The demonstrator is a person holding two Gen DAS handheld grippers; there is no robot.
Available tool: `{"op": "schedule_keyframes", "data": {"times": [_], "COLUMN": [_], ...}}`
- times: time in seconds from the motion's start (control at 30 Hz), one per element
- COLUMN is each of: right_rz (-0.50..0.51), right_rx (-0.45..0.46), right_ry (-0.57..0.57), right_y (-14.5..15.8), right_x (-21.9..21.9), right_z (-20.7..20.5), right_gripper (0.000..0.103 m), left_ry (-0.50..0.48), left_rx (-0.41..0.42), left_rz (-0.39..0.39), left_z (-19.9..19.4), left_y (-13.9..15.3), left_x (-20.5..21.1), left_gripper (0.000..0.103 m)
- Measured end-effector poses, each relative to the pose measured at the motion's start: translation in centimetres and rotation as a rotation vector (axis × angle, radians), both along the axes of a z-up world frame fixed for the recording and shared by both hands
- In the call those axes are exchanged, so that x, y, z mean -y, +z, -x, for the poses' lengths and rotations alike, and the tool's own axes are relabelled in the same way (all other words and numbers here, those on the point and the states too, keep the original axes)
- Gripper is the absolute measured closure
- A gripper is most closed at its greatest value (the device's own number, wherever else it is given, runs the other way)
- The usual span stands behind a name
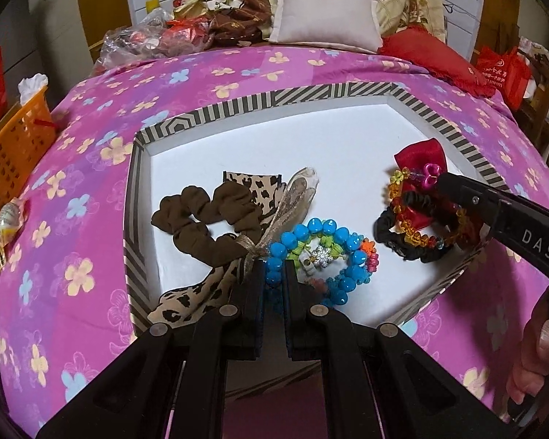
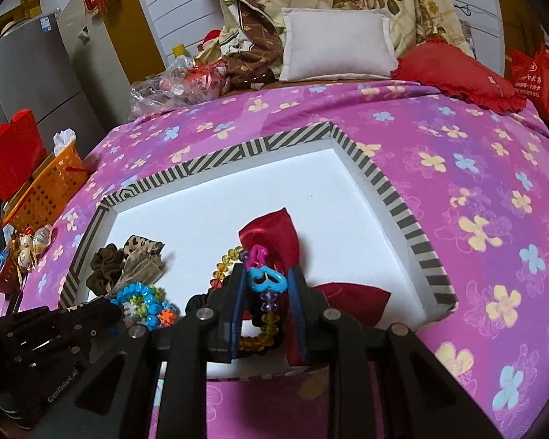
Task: Organize jewelry
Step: 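Lower blue bracelet into box with left gripper while right lowers orange bracelet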
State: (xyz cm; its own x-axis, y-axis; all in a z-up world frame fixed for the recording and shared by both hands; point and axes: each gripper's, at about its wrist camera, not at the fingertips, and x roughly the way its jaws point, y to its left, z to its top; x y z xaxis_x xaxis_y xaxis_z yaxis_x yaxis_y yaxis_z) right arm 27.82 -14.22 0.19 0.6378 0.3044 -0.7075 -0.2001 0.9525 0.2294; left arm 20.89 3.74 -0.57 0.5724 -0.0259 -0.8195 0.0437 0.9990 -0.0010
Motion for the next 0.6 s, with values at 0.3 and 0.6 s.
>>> {"op": "schedule_keyframes", "data": {"times": [0.3,0.6], "right_rz": [0.010,0.028], "right_rx": [-0.006,-0.011], "right_ry": [0.009,0.014], "right_y": [-0.20,-0.38], "right_x": [-0.46,-0.76], "right_z": [0.08,0.12], "right_gripper": [0.080,0.079], "left_ry": [0.002,0.002], "left_rx": [-0.013,-0.022], "left_rz": [-0.007,-0.021], "left_z": [0.01,0.01], "left_y": [-0.28,-0.53], "left_x": [0.02,0.08], "left_gripper": [0.096,0.096]}}
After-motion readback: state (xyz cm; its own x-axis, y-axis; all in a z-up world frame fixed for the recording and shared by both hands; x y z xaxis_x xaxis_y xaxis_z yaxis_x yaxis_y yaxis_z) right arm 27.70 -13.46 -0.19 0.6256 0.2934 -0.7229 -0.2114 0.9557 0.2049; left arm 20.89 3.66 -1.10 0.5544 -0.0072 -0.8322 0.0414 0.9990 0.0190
